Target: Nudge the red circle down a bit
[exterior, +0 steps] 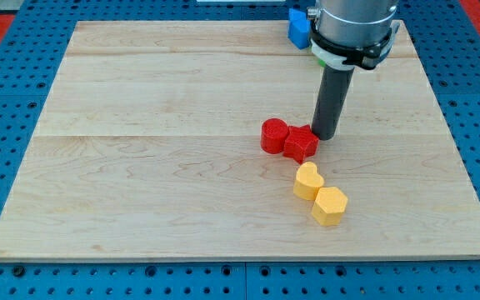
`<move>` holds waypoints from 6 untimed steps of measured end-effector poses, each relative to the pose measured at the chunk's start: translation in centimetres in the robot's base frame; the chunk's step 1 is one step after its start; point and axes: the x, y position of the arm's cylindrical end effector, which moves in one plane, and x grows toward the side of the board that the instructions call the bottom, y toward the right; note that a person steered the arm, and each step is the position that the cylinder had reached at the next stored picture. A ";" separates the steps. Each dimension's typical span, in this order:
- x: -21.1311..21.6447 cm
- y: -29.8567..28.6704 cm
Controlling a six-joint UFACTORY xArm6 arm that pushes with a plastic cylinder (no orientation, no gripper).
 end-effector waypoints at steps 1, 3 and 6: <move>-0.1 0.0; -1.9 0.2; -2.5 -1.9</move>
